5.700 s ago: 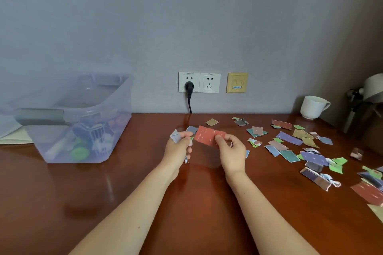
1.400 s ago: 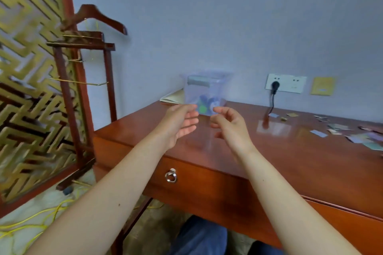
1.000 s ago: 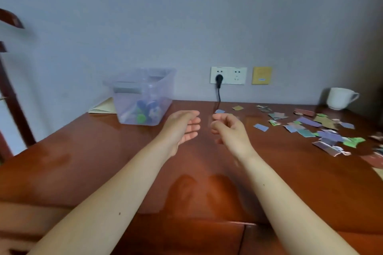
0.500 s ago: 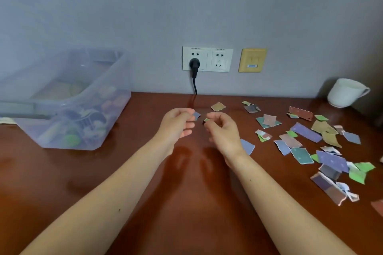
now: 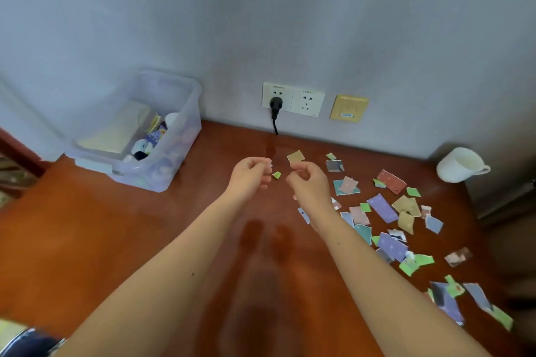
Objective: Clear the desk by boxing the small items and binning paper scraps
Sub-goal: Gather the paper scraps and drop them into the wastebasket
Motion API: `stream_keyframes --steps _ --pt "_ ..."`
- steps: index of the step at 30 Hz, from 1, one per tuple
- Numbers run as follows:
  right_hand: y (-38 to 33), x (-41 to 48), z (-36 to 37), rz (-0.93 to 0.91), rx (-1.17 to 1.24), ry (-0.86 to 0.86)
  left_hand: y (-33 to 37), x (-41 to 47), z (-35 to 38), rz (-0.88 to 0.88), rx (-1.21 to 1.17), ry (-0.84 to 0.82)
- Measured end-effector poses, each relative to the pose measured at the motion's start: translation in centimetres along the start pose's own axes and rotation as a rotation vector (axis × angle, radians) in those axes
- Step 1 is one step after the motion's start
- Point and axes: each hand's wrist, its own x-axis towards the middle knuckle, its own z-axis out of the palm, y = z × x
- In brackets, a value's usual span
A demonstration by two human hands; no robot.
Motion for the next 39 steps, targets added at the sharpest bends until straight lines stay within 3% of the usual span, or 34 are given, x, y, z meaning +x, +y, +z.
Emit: stream_keyframes --steps 9,20,27,32,39 --pt "0.7 1.3 -0.4 0.059 -0.093 -0.031 -0.3 0.7 -0.2 -0.060 0.028 0.071" --pt "3.4 8.0 2.1 0.181 -0.206 -0.032 -2.2 10.3 -0.1 -0.133 0.153 0.013" --pt "5.9 12.6 4.7 0.248 -0.330 -0.004 -4.9 16.0 -0.6 -0.120 0.400 -0.042" --pt "7.0 14.4 5.5 0.273 -0.485 -0.035 -5.0 18.0 0.1 0.010 0.659 -0.008" --pt "7.8 15.7 6.0 0.212 -0.648 -0.089 -6.3 19.3 0.7 0.087 0.922 0.008"
